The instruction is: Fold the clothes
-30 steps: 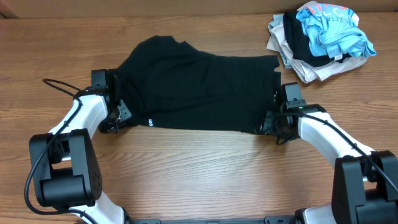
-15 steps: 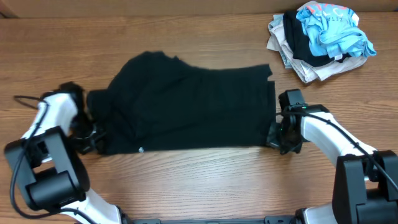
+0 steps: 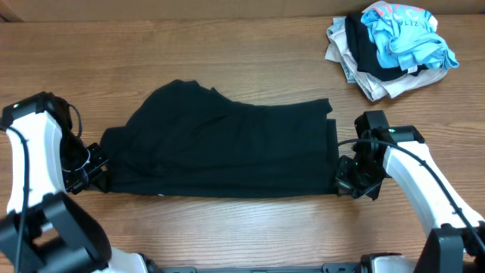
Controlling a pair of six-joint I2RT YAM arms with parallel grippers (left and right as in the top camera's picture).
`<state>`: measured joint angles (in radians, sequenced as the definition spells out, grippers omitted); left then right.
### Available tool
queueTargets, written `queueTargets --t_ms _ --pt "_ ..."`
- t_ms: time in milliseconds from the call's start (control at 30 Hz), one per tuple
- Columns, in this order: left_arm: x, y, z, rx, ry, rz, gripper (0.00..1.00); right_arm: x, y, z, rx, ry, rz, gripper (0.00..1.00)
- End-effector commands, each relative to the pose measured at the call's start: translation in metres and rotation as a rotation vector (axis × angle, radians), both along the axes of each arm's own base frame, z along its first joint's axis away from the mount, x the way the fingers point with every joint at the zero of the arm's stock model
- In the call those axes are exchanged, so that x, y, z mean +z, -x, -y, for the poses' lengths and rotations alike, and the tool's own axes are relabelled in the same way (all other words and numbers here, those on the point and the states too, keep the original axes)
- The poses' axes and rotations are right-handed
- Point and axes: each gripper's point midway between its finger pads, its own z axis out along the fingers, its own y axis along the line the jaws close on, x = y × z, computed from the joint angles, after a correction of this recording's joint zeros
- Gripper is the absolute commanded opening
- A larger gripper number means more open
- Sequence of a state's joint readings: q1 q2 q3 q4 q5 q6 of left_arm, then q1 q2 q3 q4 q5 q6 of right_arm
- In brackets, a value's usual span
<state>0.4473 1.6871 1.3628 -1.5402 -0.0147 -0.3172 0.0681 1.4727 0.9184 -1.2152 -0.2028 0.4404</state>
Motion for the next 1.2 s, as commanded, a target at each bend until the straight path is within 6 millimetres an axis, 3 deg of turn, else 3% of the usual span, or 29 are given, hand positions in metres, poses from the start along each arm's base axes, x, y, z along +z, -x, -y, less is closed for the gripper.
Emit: queueTargets --t_ms 0,167,300,333,667,700,800,833,1067,1167 --pt "0.031 0.005 -0.003 0.013 -0.043 0.108 0.04 0.013 0.000 -0.003 -0.001 -0.022 0.024 0.04" --pt "0.055 0.011 -0.001 0.033 -0.095 0.210 0.04 0.017 0.004 -0.006 0.019 -0.023 0.032 0.04" --pt "0.062 0.010 -0.001 0.032 -0.117 0.254 0.05 0.018 0.005 -0.011 0.075 -0.042 0.043 0.30" --pt "0.062 0.010 -0.001 0.032 -0.118 0.256 0.05 0.018 0.005 -0.011 0.078 -0.042 0.043 0.32" --pt "0.062 0.009 0.000 0.036 -0.113 0.262 0.08 0.017 -0.001 -0.013 0.101 -0.050 0.075 0.33" --pt "0.061 0.008 0.000 0.037 -0.113 0.263 0.13 0.017 -0.003 -0.013 0.101 -0.051 0.082 0.33" --pt "0.059 0.005 0.003 0.040 -0.091 0.276 0.52 0.017 -0.010 -0.015 0.101 -0.058 0.109 0.34" --pt "0.057 0.006 0.003 0.040 -0.091 0.273 0.58 0.017 -0.012 -0.016 0.101 -0.064 0.119 0.34" --pt "0.054 0.008 0.003 0.040 -0.090 0.254 0.61 0.018 -0.034 -0.021 0.105 -0.086 0.214 0.47" --pt "0.054 -0.006 0.003 0.012 -0.080 0.315 0.72 0.020 -0.053 -0.023 0.154 -0.092 0.305 0.52"
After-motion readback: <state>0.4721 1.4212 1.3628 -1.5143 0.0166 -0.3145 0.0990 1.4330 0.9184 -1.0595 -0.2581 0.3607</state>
